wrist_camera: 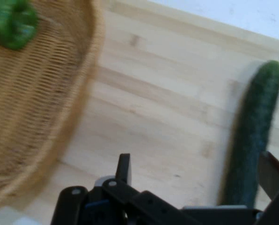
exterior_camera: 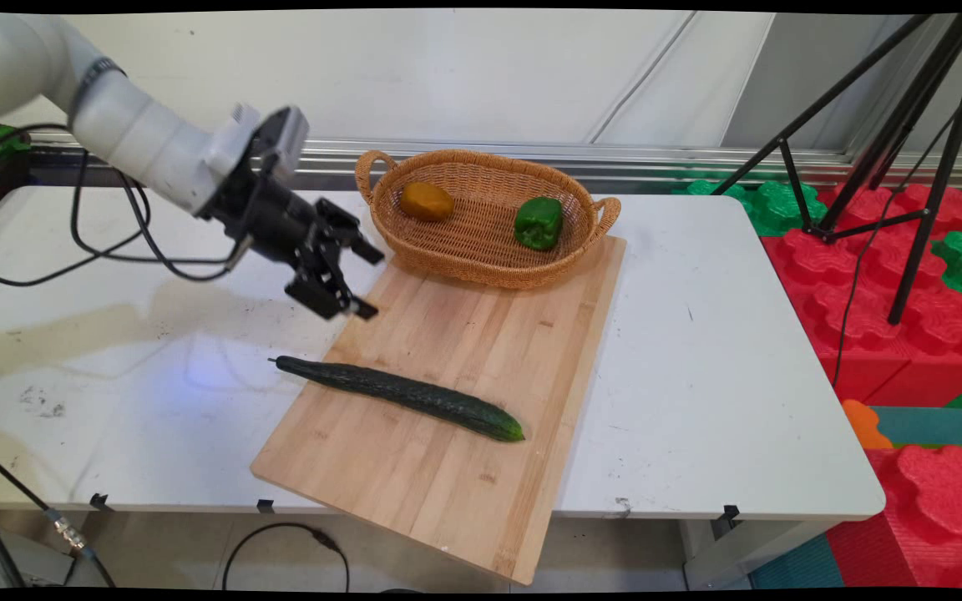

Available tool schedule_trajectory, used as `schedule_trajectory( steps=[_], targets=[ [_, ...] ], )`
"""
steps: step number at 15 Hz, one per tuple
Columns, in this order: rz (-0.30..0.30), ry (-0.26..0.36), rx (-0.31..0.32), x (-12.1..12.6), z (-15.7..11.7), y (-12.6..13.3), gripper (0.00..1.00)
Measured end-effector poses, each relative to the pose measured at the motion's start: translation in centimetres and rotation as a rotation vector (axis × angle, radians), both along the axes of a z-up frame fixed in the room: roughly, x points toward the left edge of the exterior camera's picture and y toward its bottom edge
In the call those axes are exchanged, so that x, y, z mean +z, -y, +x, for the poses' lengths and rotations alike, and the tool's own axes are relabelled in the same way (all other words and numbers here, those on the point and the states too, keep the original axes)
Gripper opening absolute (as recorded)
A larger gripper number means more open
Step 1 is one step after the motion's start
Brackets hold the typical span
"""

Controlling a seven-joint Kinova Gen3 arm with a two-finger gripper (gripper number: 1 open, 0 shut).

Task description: Pick up the potato from the vegetable basket

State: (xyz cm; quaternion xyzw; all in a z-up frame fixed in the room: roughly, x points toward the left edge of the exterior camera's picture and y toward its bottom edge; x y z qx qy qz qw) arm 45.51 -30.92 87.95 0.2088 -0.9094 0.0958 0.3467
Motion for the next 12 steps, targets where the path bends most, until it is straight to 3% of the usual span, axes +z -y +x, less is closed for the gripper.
schedule_trajectory(
  steps=[6,12],
  targets=[
    [-0.109,0.007,0.072,3.3,3.1,1.5,1.00],
    [-0.210,0.055,0.113,3.8,4.3,4.0,1.00]
  ],
)
